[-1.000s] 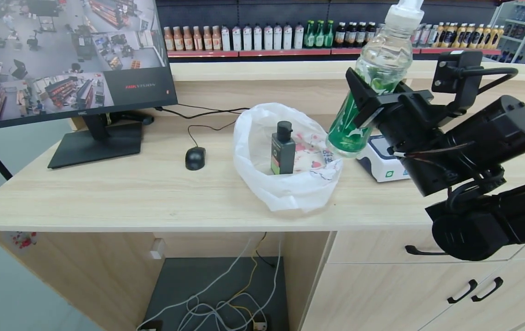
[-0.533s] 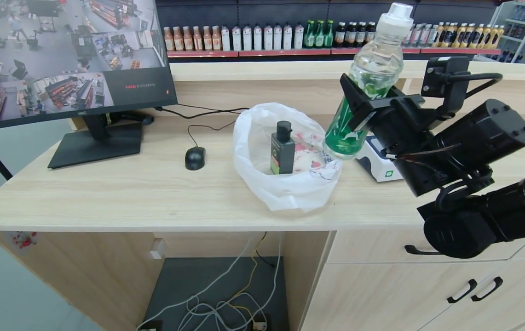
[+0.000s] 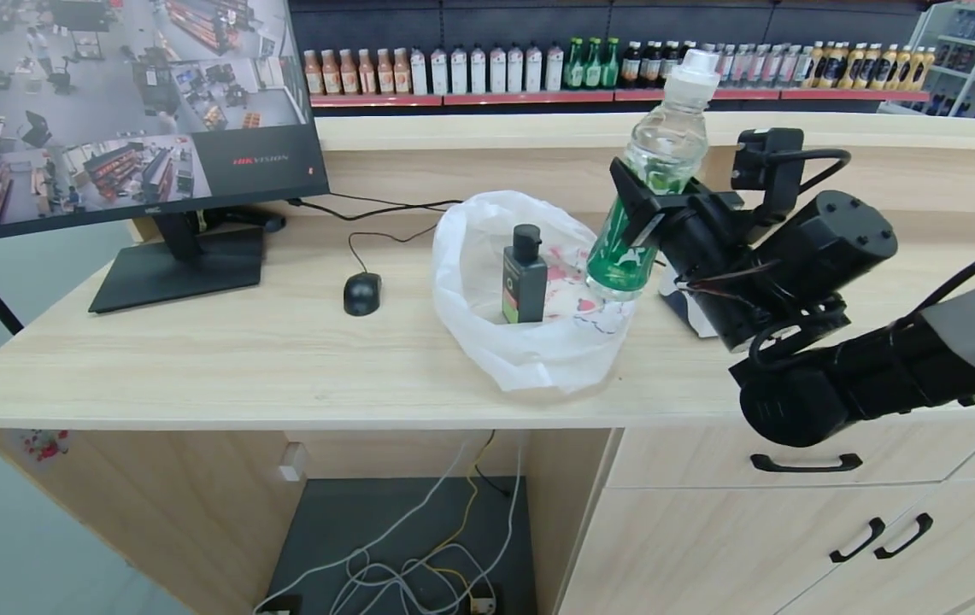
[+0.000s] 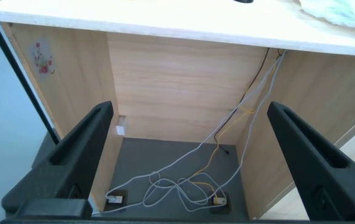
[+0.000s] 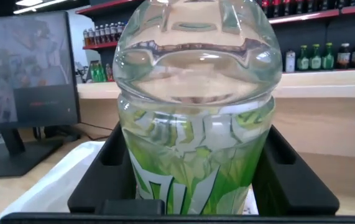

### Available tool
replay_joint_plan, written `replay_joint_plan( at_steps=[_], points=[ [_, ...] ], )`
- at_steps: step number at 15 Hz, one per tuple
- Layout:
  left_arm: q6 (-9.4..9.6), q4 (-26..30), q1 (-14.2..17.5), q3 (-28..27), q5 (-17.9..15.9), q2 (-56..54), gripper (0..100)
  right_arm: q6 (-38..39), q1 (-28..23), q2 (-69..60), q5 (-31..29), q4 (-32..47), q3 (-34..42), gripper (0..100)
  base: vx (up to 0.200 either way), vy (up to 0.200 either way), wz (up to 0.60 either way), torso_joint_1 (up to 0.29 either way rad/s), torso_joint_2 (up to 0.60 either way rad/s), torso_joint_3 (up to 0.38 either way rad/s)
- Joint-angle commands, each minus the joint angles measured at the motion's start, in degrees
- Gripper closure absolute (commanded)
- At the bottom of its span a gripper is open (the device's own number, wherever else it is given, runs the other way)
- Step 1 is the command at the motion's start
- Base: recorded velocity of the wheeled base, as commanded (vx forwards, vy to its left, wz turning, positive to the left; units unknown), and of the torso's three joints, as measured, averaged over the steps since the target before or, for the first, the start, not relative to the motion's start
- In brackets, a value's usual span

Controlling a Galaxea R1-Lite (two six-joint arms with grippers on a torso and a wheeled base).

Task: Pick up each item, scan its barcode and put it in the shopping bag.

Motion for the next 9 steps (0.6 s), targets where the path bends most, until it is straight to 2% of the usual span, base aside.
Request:
replay_joint_plan(
  at_steps=[1, 9],
  points=[
    [-0.02, 0.00, 0.01, 0.00, 0.03, -0.02, 0, 0.04, 0.06, 3.76, 0.09, 0.66, -2.52, 100, 0.000, 0.000, 0.00, 0.000, 0.00, 0.000],
    [0.07, 0.09, 0.01, 0.00, 0.03, -0.02, 0, 0.57, -1.09, 11.14, 0.70, 7.87, -15.00, 100, 0.000, 0.000, 0.00, 0.000, 0.00, 0.000]
  ],
)
